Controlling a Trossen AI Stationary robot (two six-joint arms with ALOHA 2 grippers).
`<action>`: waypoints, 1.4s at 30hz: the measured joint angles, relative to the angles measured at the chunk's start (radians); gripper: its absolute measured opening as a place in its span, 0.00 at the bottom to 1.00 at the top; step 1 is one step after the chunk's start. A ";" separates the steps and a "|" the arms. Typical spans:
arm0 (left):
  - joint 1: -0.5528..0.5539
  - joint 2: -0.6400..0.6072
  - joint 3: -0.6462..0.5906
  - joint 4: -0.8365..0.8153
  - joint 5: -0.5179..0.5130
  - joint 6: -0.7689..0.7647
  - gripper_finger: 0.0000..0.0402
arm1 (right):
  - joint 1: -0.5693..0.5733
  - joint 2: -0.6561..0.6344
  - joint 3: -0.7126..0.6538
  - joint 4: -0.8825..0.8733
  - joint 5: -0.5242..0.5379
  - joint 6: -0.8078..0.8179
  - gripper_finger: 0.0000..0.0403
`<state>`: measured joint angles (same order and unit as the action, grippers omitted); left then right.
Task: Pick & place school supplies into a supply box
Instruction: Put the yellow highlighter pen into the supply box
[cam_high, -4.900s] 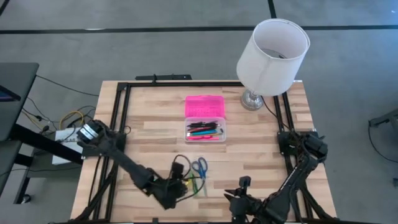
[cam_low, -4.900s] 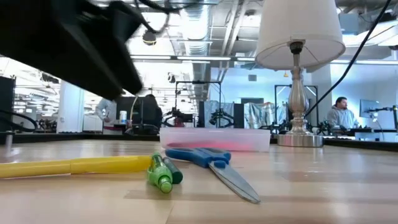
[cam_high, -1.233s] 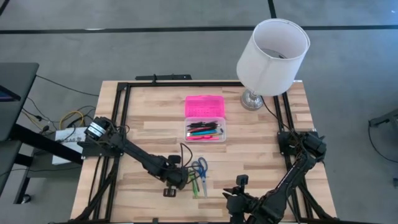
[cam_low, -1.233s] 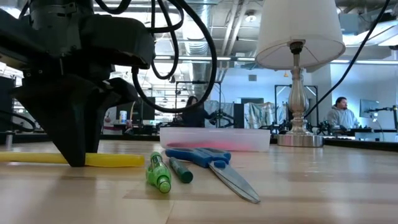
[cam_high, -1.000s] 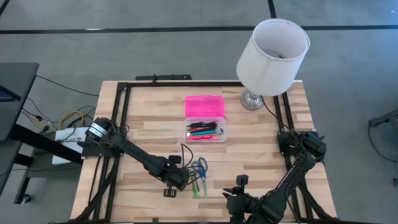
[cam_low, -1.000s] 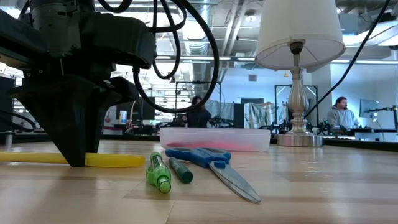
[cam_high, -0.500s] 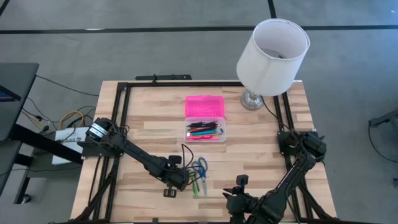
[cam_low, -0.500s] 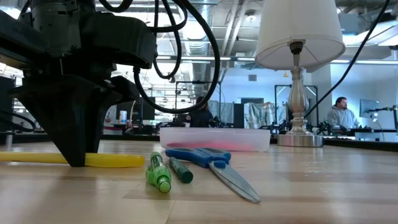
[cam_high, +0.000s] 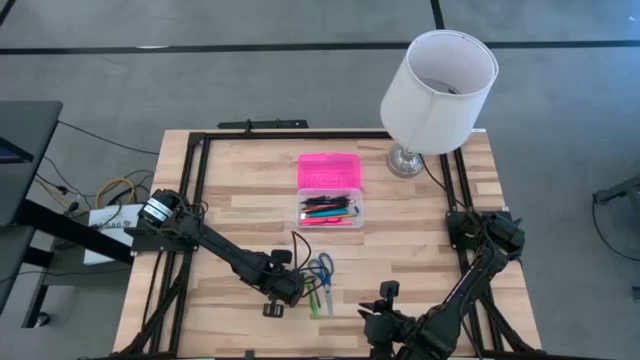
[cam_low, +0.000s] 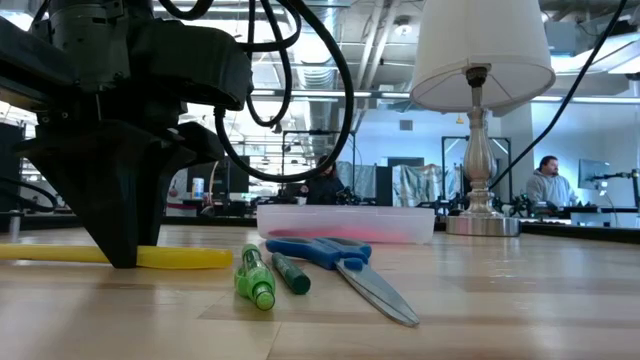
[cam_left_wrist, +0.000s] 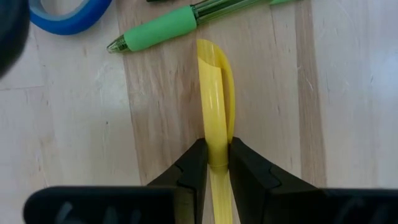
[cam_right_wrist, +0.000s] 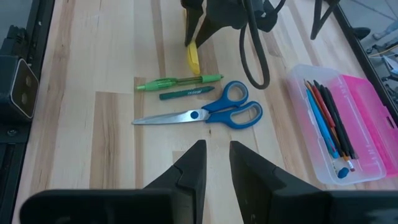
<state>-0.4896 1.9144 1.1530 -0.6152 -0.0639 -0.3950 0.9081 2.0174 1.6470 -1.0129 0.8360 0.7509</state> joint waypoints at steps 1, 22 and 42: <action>0.000 0.000 0.000 0.000 0.000 0.000 0.13 | 0.000 0.000 0.000 0.000 0.000 0.000 0.16; -0.003 0.008 0.132 -0.249 -0.128 0.012 0.13 | -0.001 0.000 0.000 0.000 0.000 0.000 0.16; 0.146 0.003 0.256 -0.172 -0.674 0.291 0.13 | -0.008 0.000 0.000 -0.001 0.001 -0.002 0.16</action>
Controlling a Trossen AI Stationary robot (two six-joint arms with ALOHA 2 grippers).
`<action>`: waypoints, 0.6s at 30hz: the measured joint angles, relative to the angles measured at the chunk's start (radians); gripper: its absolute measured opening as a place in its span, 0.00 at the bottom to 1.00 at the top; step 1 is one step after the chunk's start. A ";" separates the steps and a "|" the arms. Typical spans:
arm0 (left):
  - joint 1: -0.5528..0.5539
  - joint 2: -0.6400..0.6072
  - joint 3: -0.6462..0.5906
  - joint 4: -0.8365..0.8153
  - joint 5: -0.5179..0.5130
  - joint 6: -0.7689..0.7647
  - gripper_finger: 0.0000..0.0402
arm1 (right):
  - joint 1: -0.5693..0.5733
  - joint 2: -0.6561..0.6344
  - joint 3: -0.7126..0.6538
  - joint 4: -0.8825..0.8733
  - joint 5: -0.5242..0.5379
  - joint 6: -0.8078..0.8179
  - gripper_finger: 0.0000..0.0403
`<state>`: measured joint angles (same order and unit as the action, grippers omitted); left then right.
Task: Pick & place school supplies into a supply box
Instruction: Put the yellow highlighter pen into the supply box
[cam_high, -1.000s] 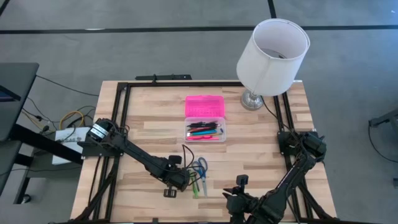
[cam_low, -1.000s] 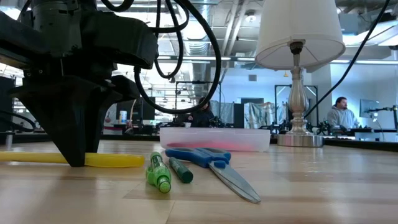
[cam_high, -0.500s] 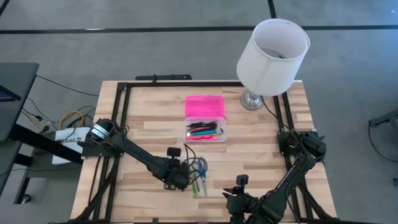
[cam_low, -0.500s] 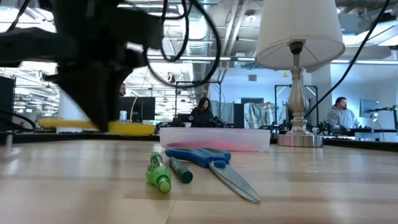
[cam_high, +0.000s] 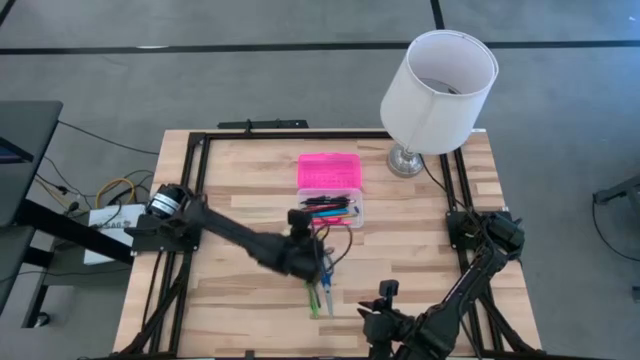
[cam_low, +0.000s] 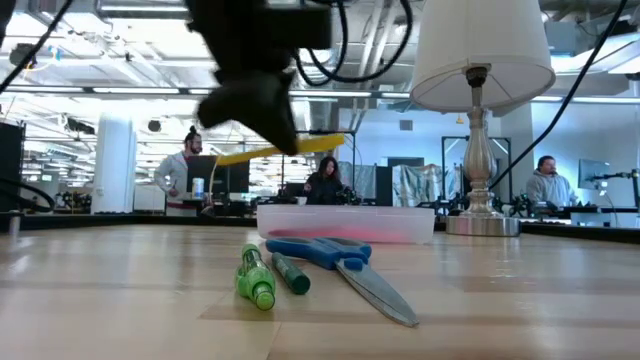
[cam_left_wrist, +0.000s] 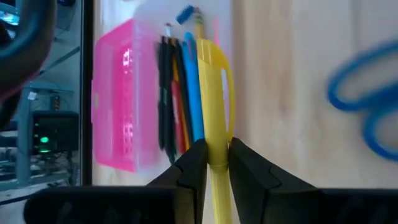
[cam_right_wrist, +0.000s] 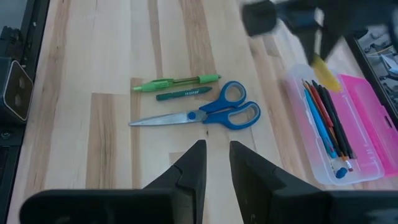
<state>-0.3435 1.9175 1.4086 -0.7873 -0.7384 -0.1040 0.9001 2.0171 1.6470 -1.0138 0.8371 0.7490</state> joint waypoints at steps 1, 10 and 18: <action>0.023 0.000 0.000 0.028 0.010 0.021 0.13 | 0.000 0.000 0.000 -0.001 0.000 0.000 0.16; 0.211 0.000 0.000 0.263 0.169 0.228 0.13 | 0.000 0.000 0.000 -0.003 0.000 -0.010 0.16; 0.332 -0.001 0.001 0.338 0.370 0.280 0.13 | 0.000 0.000 0.000 -0.003 0.000 -0.019 0.16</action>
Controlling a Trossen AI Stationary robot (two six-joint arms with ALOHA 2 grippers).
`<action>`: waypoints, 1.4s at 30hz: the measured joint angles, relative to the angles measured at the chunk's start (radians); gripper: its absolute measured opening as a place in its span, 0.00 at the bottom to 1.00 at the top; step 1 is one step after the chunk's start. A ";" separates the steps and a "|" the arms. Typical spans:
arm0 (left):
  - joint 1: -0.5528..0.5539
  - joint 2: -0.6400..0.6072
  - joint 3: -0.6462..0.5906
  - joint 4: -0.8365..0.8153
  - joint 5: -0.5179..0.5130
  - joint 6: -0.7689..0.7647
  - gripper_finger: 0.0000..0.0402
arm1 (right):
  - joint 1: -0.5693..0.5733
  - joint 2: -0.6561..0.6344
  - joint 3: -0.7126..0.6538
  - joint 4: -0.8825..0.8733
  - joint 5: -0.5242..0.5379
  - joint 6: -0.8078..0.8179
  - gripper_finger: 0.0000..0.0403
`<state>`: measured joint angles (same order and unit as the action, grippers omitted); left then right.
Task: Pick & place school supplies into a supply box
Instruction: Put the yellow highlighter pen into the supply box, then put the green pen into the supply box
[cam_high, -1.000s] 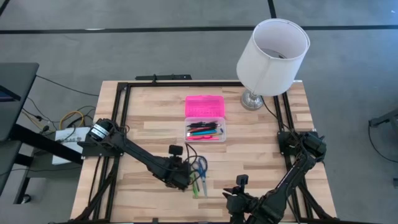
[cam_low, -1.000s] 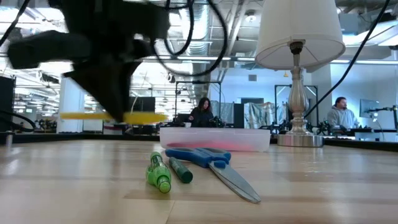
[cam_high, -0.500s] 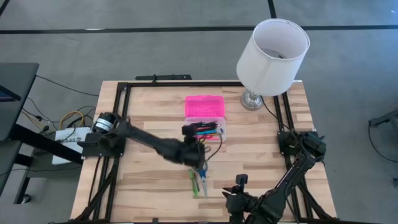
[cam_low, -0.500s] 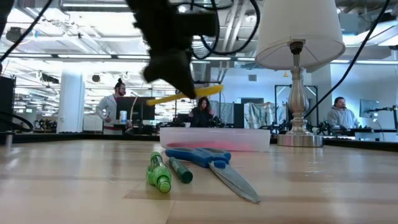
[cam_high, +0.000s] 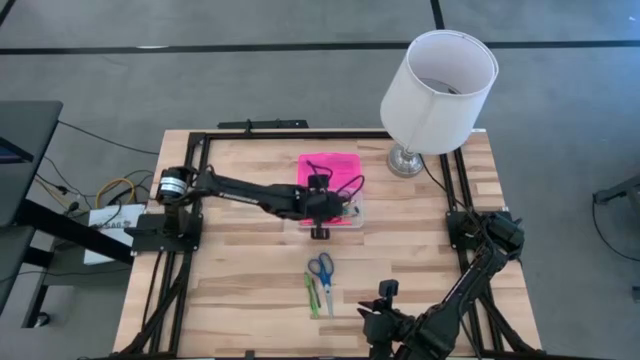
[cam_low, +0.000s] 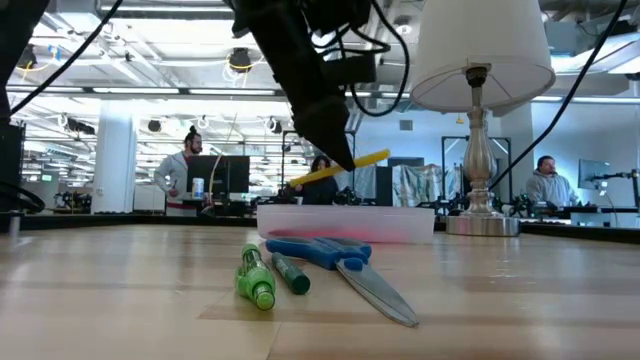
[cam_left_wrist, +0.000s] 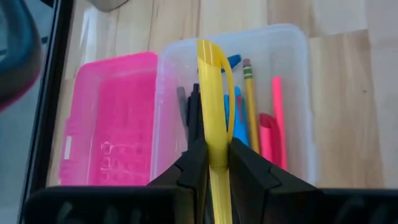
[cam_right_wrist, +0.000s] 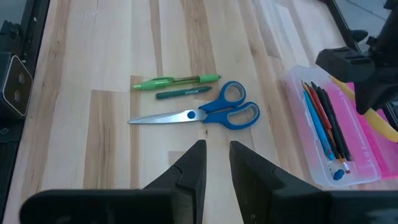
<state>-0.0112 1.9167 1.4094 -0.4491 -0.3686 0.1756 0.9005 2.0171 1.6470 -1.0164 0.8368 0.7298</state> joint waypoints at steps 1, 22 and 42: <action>0.008 0.000 0.000 -0.002 0.006 0.000 0.13 | 0.000 0.000 0.000 0.000 0.000 -0.001 0.16; 0.075 -0.001 -0.072 0.100 0.037 0.011 0.18 | 0.000 0.000 0.000 0.000 0.002 -0.005 0.16; -0.019 -0.117 -0.072 -0.174 0.054 -0.052 0.29 | -0.015 -0.002 -0.069 0.049 0.003 -0.024 0.16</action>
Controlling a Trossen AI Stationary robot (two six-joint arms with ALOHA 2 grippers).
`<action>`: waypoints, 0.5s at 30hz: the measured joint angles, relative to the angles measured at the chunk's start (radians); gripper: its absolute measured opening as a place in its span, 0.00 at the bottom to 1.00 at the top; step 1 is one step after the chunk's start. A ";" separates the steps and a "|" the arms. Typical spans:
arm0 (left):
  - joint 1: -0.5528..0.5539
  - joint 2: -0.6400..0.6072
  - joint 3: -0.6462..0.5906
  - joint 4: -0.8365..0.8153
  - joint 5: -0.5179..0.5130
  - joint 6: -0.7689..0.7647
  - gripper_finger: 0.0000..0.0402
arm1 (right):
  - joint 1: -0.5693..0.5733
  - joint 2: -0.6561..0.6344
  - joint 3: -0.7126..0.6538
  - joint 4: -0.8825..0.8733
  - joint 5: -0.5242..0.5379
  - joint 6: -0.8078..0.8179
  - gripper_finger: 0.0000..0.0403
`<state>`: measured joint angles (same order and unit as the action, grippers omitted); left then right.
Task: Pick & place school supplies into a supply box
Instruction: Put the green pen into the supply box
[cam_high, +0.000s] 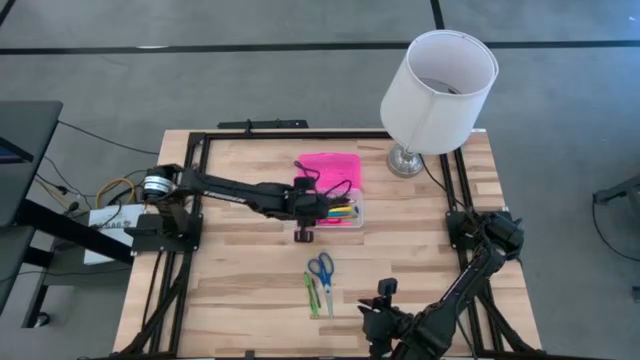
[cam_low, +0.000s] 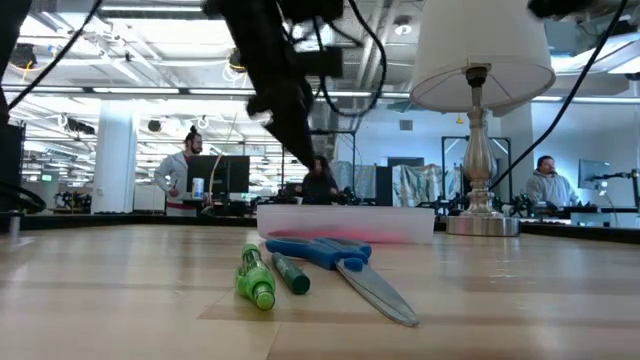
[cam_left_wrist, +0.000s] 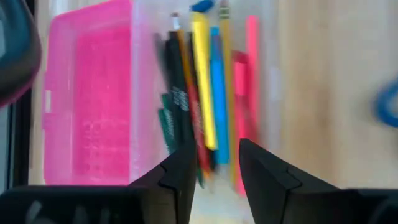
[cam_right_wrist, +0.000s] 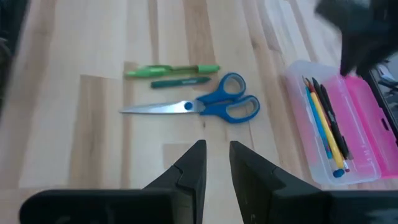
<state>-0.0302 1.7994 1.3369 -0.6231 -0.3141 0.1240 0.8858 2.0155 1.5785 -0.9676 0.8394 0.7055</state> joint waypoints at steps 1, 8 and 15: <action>-0.019 -0.019 0.000 -0.024 0.002 -0.014 0.28 | -0.007 0.000 -0.011 0.005 0.000 -0.001 0.16; -0.223 -0.107 0.000 -0.100 -0.024 -0.107 0.28 | -0.073 0.000 -0.098 0.120 -0.011 -0.067 0.16; -0.519 -0.110 -0.088 -0.120 -0.286 -0.259 0.28 | -0.119 0.000 -0.145 0.369 -0.112 -0.271 0.16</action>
<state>-0.5495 1.6896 1.2490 -0.7434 -0.5997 -0.1349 0.7665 2.0159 1.4334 -0.5986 0.7272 0.4345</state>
